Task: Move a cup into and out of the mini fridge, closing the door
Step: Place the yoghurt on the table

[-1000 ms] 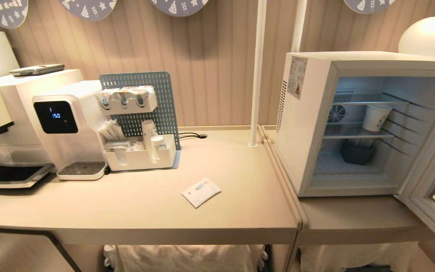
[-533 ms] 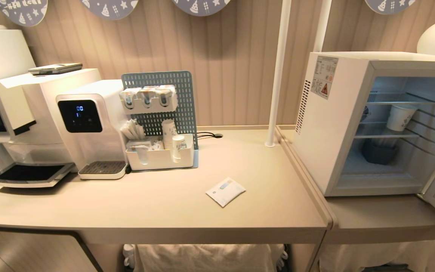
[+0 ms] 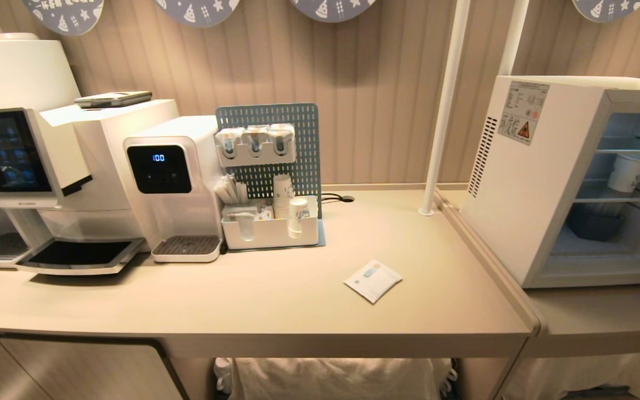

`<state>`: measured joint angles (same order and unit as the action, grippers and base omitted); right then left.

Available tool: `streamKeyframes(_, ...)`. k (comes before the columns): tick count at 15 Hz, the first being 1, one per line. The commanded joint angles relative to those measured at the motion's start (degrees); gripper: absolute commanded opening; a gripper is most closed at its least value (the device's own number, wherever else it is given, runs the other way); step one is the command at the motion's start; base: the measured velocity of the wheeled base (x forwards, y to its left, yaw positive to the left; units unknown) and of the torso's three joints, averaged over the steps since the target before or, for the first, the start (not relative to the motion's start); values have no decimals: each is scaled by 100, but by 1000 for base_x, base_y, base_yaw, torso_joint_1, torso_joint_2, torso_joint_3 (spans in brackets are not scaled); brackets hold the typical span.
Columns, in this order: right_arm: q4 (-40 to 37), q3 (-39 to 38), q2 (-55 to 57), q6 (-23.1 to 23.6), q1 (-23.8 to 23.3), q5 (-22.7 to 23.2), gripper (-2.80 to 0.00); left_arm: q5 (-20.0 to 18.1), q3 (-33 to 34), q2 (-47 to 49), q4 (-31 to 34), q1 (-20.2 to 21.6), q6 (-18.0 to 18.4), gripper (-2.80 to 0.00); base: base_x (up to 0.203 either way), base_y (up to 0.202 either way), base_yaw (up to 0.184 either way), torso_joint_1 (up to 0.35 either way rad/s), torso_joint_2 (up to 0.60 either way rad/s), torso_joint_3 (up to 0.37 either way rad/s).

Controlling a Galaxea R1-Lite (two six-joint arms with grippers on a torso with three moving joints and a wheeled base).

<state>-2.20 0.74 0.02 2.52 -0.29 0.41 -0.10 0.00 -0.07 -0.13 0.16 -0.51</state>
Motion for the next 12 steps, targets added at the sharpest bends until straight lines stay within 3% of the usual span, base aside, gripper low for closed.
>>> streamKeyframes(1,1,5,-2,3,3,3,-280,1,18,7,-4,2,-2,-280,0,190,-2,-2,1,7)
streamKeyframes(12,-67,22,-2,-38,-6,3,-280,4,18,7,-4,2,-2,-280,0,183,0,4,2,0)
